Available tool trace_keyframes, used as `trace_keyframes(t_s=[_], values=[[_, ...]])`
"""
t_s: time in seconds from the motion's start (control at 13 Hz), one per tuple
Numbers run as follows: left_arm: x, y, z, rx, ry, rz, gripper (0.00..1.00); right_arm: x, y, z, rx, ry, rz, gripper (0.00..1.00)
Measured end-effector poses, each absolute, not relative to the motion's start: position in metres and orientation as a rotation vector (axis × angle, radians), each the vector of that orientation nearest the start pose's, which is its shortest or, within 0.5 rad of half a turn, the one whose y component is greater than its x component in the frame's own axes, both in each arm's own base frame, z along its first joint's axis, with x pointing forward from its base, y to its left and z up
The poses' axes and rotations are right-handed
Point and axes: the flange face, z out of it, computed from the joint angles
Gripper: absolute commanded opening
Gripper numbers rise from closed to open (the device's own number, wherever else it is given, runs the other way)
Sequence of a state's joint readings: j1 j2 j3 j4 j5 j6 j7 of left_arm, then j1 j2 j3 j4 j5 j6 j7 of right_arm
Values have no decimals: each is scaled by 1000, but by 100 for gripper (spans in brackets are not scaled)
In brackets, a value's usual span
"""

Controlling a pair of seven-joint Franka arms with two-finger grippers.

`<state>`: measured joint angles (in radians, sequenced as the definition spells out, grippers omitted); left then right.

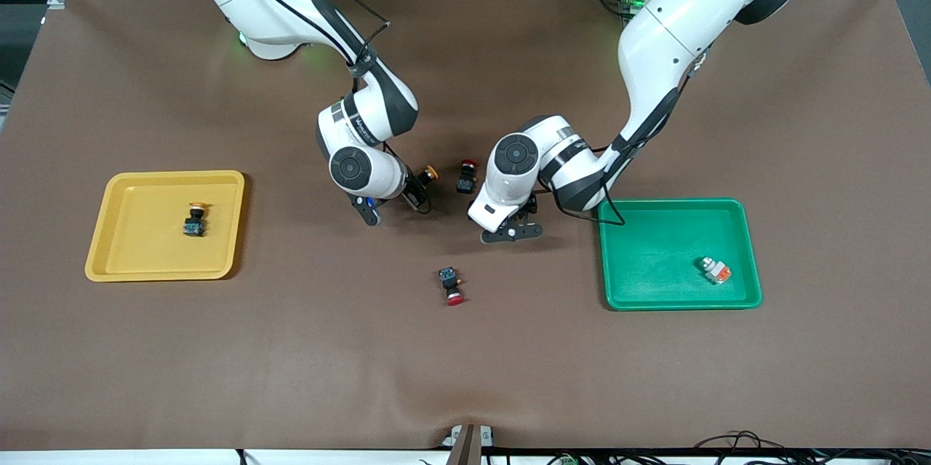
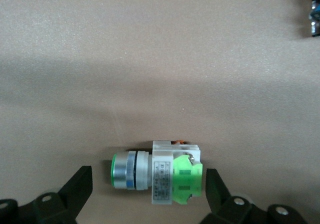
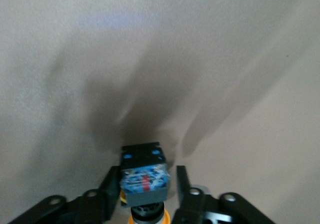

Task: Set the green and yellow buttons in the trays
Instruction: 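Carry the green button to the green tray while the right gripper places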

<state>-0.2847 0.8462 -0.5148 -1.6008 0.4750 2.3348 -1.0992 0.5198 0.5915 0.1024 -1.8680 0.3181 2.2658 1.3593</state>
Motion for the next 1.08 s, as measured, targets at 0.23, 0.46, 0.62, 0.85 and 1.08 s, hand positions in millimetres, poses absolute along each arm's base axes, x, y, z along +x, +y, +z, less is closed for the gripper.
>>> trace_keyframes(t_s=[0.23, 0.46, 0.62, 0.85, 1.08], values=[[520, -456, 179, -3176, -189, 25, 77, 500, 365, 185, -2744, 1440, 535, 0], [520, -457, 179, -3176, -184, 25, 26, 504, 348, 185, -2804, 1352, 599, 0], [520, -457, 180, -3178, -163, 21, 0, 520, 309, 191, -2849, 1251, 720, 0], [532, -449, 190, -3184, -141, -7, 0, 552, 234, 213, -2839, 1107, 826, 0], [563, -413, 246, -3121, -235, -56, 0, 574, 155, 228, -2837, 911, 856, 0]])
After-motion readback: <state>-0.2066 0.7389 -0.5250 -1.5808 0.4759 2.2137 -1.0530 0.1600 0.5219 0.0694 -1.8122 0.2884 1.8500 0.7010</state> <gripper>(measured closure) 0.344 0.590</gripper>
